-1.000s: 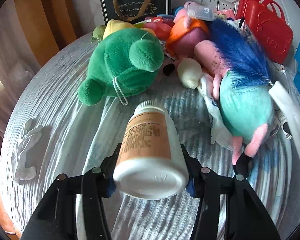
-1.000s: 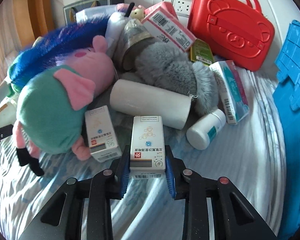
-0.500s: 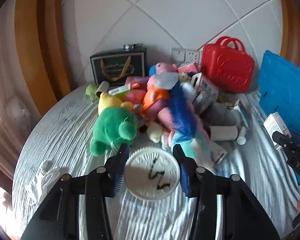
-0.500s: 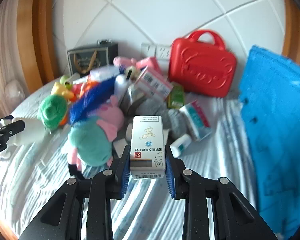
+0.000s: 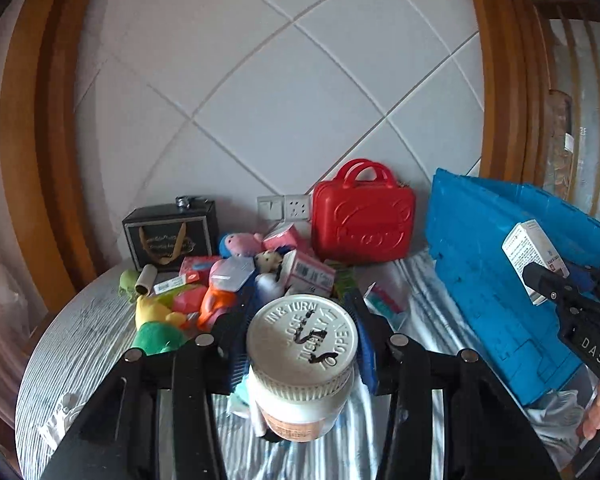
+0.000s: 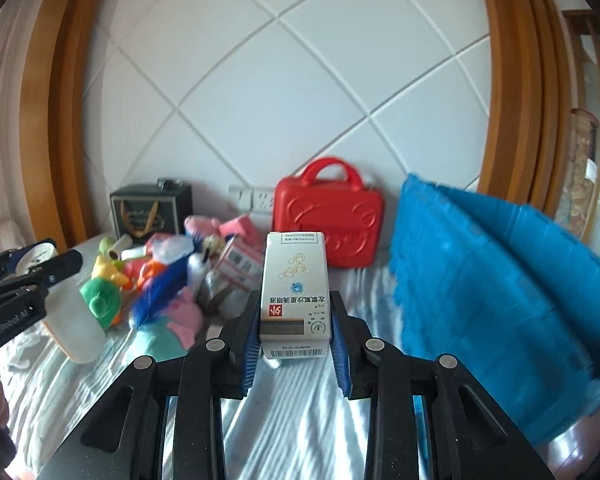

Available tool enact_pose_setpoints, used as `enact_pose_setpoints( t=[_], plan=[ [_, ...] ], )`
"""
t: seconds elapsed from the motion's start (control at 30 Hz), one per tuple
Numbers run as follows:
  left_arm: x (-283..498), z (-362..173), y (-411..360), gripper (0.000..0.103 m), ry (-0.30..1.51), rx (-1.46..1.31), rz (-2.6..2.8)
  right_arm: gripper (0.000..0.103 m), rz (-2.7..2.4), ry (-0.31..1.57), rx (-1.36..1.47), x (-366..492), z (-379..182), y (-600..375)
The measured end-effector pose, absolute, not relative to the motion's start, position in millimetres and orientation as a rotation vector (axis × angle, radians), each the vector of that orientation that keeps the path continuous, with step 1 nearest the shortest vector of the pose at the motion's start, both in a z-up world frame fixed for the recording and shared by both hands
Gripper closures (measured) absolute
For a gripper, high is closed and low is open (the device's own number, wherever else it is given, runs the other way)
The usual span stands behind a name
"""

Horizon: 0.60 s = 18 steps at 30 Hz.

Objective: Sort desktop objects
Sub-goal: 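Lift and carry the pill bottle and medicine box over the blue crate with both grippers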

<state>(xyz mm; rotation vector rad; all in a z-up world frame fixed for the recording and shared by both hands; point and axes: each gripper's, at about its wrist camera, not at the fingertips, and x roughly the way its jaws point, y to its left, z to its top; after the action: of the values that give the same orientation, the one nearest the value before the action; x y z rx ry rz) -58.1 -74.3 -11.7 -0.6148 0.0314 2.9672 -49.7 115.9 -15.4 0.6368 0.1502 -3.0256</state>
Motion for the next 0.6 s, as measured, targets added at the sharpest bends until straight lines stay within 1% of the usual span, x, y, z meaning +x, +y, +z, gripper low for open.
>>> enact_pose_setpoints(
  t=[0.1, 0.2, 0.37, 0.5, 0.6],
  plan=[
    [-55, 11, -17, 0.06, 0.048, -0.513, 2.953, 0.073, -3.075, 0.137, 0.556, -37, 12, 161],
    [-52, 38, 52, 0.06, 0.02, -0.412, 2.929, 0.073, -3.118, 0.119, 0.496, -29, 38, 220],
    [-40, 78, 170, 0.06, -0.006, -0.276, 2.888, 0.073, -3.192, 0.158, 0.426, -17, 69, 325],
    [-40, 95, 254, 0.06, -0.017, -0.303, 2.834, 0.073, -3.238, 0.204, 0.488, -18, 72, 397],
    [-42, 93, 310, 0.06, 0.041, -0.351, 2.804, 0.073, -3.254, 0.208, 0.564, -24, 63, 436]
  ],
)
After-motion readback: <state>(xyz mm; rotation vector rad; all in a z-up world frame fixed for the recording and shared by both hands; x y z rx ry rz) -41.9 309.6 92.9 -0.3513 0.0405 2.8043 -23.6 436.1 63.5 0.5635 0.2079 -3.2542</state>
